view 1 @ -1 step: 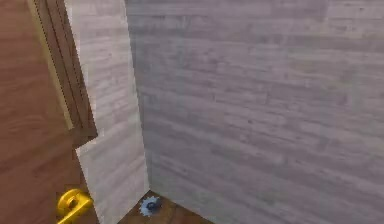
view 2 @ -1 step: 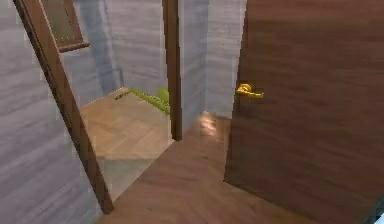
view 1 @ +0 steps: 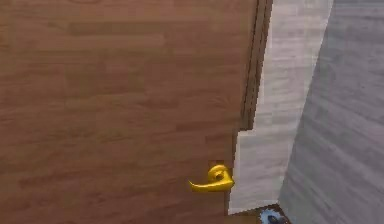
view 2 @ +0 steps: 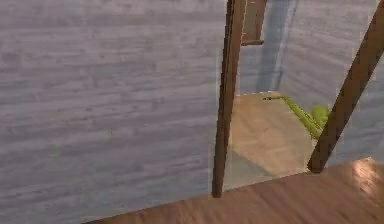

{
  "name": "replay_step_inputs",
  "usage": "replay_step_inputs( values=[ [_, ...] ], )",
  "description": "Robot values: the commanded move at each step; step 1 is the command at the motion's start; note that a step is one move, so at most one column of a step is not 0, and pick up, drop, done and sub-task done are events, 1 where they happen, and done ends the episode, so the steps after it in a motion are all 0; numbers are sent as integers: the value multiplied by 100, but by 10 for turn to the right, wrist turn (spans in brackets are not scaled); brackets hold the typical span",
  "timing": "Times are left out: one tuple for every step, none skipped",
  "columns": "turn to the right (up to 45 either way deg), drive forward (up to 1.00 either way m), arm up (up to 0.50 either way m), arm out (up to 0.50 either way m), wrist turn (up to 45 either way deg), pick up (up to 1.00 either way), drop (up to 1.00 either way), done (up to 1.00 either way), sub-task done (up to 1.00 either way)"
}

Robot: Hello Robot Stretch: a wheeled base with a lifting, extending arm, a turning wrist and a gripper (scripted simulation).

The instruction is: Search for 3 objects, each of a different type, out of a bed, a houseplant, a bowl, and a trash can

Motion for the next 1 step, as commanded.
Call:
replay_step_inputs(
  values=[
    [-450,0,0,0,0,0,0,0,0]
  ],
)
